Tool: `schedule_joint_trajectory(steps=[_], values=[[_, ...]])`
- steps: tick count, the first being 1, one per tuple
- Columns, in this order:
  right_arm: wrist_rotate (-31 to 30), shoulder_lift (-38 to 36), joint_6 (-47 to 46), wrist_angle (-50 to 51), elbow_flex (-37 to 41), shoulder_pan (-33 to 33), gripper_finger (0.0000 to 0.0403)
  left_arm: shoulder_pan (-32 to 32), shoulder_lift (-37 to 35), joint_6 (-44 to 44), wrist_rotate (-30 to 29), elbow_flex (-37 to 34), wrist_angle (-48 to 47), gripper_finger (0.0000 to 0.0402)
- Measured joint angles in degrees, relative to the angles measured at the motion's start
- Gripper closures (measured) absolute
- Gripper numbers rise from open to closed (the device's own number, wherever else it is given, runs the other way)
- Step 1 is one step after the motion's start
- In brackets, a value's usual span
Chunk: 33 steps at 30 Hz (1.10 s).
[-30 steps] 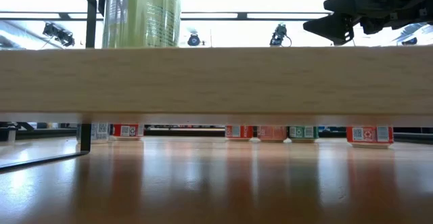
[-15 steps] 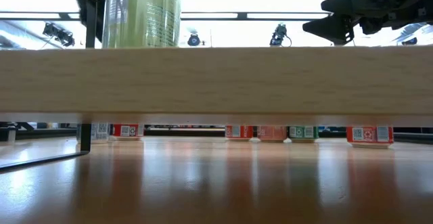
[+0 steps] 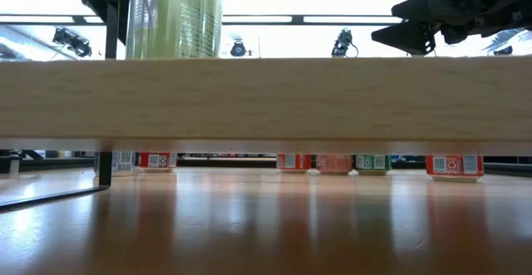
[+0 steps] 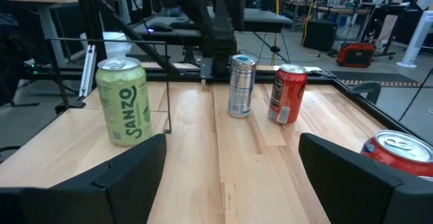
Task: Place canned beverage on shelf
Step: Put the blue soda can on the shelf
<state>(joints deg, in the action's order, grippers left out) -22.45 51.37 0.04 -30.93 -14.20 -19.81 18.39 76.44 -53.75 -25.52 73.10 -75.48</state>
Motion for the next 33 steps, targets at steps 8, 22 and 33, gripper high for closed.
schedule_joint_trajectory(steps=[8, 22, 33], values=[[-0.45, 0.00, -0.34, 4.57, -1.90, 0.00, 0.0055, 1.14, 0.09, -8.91, -0.57, -1.41, -2.06, 0.0057], [-0.62, 0.00, -0.47, 5.01, -1.90, 0.00, 0.0055, 1.49, -0.10, -12.84, -8.61, -1.44, -4.18, 0.0057], [-0.62, 0.00, -0.38, 4.97, -1.90, -0.02, 0.0055, 2.58, 0.46, -13.79, -7.87, 0.81, -4.32, 0.0057]])
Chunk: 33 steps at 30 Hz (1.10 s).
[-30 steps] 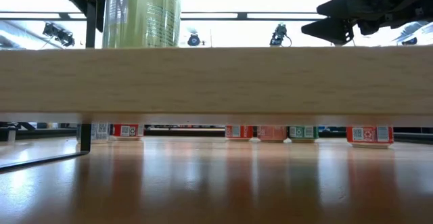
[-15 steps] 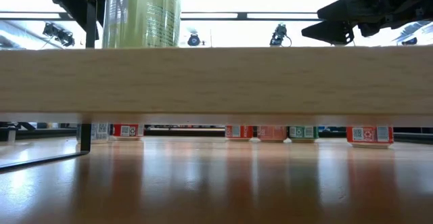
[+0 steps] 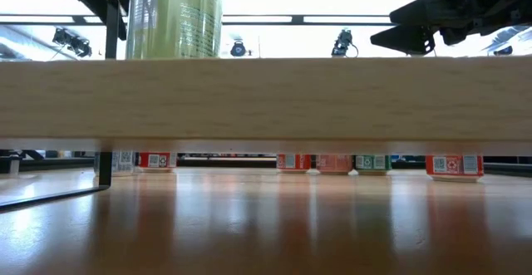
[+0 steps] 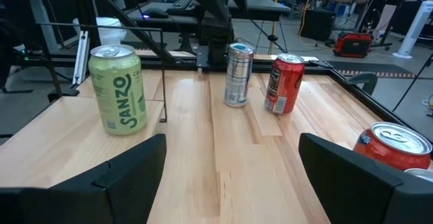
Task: Place canned beverage on shelf
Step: Put the blue soda can on the shelf
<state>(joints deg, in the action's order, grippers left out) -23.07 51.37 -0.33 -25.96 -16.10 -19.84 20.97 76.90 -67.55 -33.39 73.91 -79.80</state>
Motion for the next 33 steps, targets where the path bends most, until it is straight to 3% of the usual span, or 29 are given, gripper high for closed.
schedule_joint_trajectory(steps=[14, 18, 25, 33], values=[[0.04, 0.00, -0.50, -0.02, 0.00, 0.00, 0.0055, -1.53, 0.12, -2.60, 2.71, 1.86, -1.18, 0.0057], [0.13, 0.00, -0.03, -0.01, 0.00, 0.00, 0.0055, -3.21, 2.92, -2.26, 2.79, 1.82, -2.50, 0.0057], [0.53, 0.18, -0.49, 0.07, -0.02, 0.00, 0.0055, -7.84, 7.32, 2.94, 5.92, 1.82, -4.42, 0.0057], [0.68, 1.05, -0.54, -0.04, -0.04, 0.00, 0.0055, -11.25, 6.85, 8.97, 9.24, 1.53, -4.84, 0.0057]])
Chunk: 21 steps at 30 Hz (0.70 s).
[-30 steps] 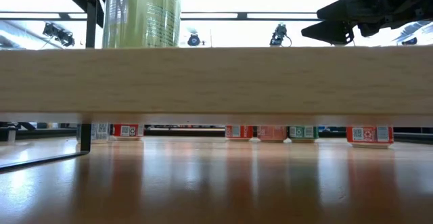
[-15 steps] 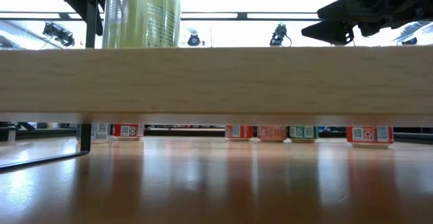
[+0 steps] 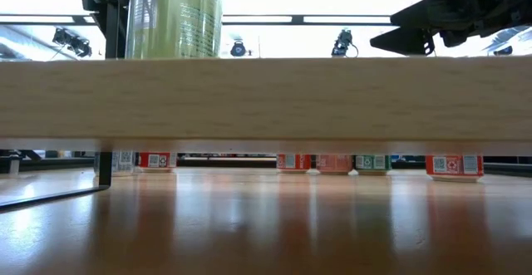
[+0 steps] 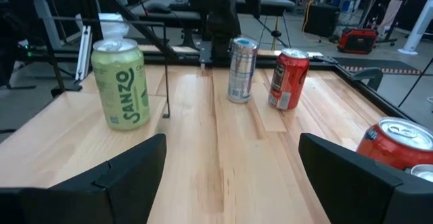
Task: Place canned beverage on shelf
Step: Put the blue soda can on the shelf
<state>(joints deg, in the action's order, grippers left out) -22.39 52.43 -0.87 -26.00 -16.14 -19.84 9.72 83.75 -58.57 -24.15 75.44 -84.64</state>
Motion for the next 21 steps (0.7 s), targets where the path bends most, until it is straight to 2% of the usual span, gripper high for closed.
schedule_joint_trajectory(steps=[5, 10, 15, 21], values=[[0.00, 0.15, -0.01, -0.04, 0.00, 0.02, 0.0055, -1.71, -2.22, 1.66, 3.52, -4.71, 3.94, 0.0057], [0.24, 0.33, 0.24, -0.64, 0.00, 0.00, 0.0055, -3.28, -5.33, 2.53, 3.95, -8.90, 7.12, 0.0057], [0.57, 1.05, 0.51, -2.12, 0.00, 0.02, 0.0055, -5.90, -8.00, 3.19, 7.79, -13.26, 12.77, 0.0057], [0.87, 1.22, 0.60, -1.96, 0.00, 0.00, 0.0055, -7.34, -8.20, 5.13, 9.09, -19.63, 19.20, 0.0057]])
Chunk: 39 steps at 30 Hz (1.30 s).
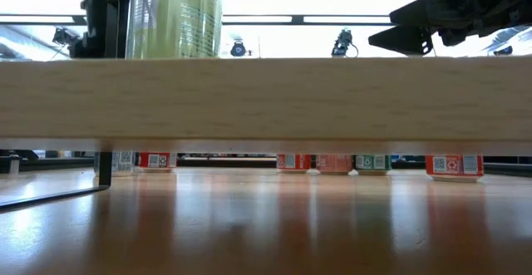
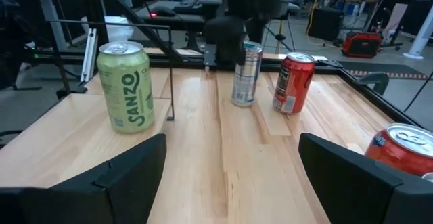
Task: Place canned beverage on shelf
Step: Put the blue soda can on the shelf
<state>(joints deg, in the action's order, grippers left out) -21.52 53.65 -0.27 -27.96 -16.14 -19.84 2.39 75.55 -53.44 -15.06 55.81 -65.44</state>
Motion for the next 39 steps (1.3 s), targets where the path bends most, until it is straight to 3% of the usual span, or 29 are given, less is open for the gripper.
schedule_joint_trajectory(steps=[5, 14, 18, 31, 39], values=[[0.00, 0.00, 0.23, -0.05, 0.00, 0.00, 0.0055, 0.01, 0.04, 0.42, 0.34, -2.97, 4.03, 0.0064], [0.02, 0.00, 0.12, -0.26, 0.00, 0.00, 0.0055, 0.07, -0.03, 0.59, 0.39, -3.68, 5.33, 0.0158], [0.02, 0.00, 0.22, -0.24, 0.00, 0.00, 0.0055, 0.07, 0.08, 3.25, 2.85, -2.40, 4.26, 0.0165], [0.02, -0.01, 0.37, -0.23, 0.02, 0.01, 0.0055, 5.12, 1.86, 16.23, 3.46, 16.76, 5.46, 0.0154], [0.00, -0.02, 0.50, -0.26, 0.04, 0.02, 0.0055, 9.07, 13.58, 25.76, 3.21, 32.51, 8.95, 0.0154]])
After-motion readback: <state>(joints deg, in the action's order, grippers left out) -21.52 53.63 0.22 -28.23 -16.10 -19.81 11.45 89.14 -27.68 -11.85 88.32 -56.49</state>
